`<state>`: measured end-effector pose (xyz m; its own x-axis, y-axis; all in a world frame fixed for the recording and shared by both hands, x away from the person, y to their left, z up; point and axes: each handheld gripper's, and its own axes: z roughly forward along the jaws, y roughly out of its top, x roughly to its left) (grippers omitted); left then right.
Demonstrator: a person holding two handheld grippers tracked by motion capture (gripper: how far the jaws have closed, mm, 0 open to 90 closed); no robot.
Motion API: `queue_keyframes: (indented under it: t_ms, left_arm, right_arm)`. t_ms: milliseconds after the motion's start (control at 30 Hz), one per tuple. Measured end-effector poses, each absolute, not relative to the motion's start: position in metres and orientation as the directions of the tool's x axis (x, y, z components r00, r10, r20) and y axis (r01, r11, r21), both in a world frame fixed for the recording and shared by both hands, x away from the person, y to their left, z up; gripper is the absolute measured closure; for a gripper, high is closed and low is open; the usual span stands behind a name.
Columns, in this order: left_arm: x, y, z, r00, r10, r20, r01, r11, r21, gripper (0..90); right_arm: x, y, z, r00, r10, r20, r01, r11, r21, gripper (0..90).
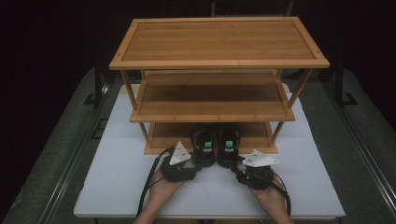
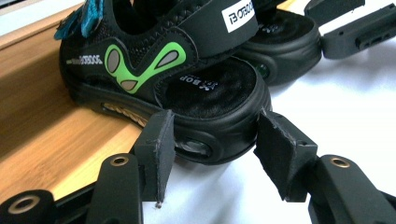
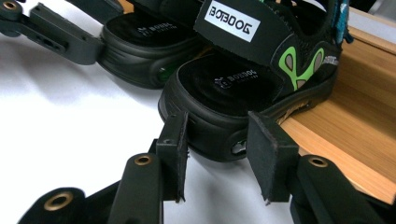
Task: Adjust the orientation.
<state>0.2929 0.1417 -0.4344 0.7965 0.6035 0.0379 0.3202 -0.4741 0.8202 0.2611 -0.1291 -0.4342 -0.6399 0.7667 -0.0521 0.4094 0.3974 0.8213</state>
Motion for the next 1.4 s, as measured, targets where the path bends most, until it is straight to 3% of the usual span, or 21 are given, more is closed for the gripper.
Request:
queue_keyframes:
  t_ms: [600, 1400]
  left_arm:
    - [0.304, 0.139, -0.433, 0.751, 0.658, 0.06, 0.337, -0.459, 0.822, 54.2]
    - [0.318, 0.129, -0.432, 0.704, 0.705, 0.088, 0.35, -0.452, 0.821, 61.5]
  right_arm:
    - [0.273, -0.116, -0.436, -0.595, 0.8, -0.083, 0.407, 0.388, 0.827, 59.6]
    - [0.288, -0.11, -0.438, -0.539, 0.838, -0.083, 0.415, 0.35, 0.84, 70.8]
